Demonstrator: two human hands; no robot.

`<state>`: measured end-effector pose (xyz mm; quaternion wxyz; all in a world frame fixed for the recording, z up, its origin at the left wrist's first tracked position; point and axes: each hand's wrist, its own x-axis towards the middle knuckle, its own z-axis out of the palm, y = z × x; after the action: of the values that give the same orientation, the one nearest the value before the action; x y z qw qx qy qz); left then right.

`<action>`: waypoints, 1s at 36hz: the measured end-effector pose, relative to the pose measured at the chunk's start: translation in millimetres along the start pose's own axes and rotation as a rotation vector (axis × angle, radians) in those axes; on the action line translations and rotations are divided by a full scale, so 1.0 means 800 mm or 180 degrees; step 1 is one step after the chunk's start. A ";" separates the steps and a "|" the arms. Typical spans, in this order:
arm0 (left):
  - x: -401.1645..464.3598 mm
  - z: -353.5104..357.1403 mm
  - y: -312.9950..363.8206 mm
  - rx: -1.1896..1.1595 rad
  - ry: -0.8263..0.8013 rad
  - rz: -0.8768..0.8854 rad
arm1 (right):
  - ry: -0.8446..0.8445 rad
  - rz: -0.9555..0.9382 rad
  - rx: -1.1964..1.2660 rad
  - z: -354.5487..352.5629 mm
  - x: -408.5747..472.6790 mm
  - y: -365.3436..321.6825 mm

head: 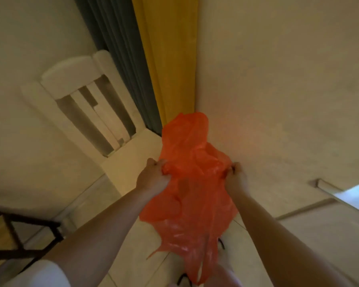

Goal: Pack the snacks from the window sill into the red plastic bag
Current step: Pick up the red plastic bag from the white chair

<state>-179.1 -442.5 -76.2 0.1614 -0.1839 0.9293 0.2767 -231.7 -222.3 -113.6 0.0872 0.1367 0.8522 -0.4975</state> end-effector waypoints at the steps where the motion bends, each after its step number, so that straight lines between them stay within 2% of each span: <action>1: -0.005 0.003 0.003 0.0155 -0.0067 -0.0054 | 0.0046 -0.0059 -0.0055 -0.006 -0.007 0.002; 2: -0.010 0.007 0.008 0.0321 -0.0045 -0.0033 | 0.0093 -0.0132 -0.0079 -0.012 -0.014 0.003; 4: -0.025 0.017 0.030 0.0767 0.0202 0.0405 | 0.0212 -0.0329 -0.0150 -0.026 -0.026 0.005; 7: -0.056 0.040 0.078 0.1567 0.0603 0.1834 | 0.0297 -0.0582 -0.0243 -0.048 -0.043 0.012; 9: -0.072 0.064 0.104 0.2003 0.0513 0.2532 | 0.0317 -0.0622 -0.0062 -0.065 -0.056 0.015; 10: -0.075 0.076 0.115 0.2131 0.0426 0.2560 | 0.0307 -0.0620 0.0051 -0.076 -0.063 0.016; 13: -0.078 0.105 0.152 0.2186 0.0288 0.2146 | 0.0332 -0.0616 0.0179 -0.116 -0.085 0.020; 16: -0.089 0.126 0.194 0.1736 0.0188 0.2135 | 0.0399 -0.0502 0.0207 -0.164 -0.111 0.036; 20: -0.110 0.157 0.247 0.0800 -0.0280 0.2241 | 0.0196 -0.0441 -0.1055 -0.223 -0.150 0.077; 23: -0.132 0.187 0.290 0.0381 -0.0655 0.2485 | 0.0085 -0.0117 -0.1965 -0.255 -0.166 0.120; 25: -0.156 0.206 0.319 0.0284 -0.0810 0.2751 | 0.0348 0.0103 -0.2174 -0.279 -0.174 0.148; 29: -0.202 0.241 0.373 0.0224 -0.1124 0.3040 | 0.1010 0.0519 -0.1913 -0.353 -0.184 0.204; 36: -0.240 0.286 0.456 0.0448 -0.1384 0.3170 | 0.1812 0.1016 -0.1637 -0.515 -0.213 0.294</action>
<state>-122.1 21.6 -15.0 0.2111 0.3509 0.8655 0.2885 -0.1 221.8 -57.2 -0.0445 0.3730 0.9069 -0.1910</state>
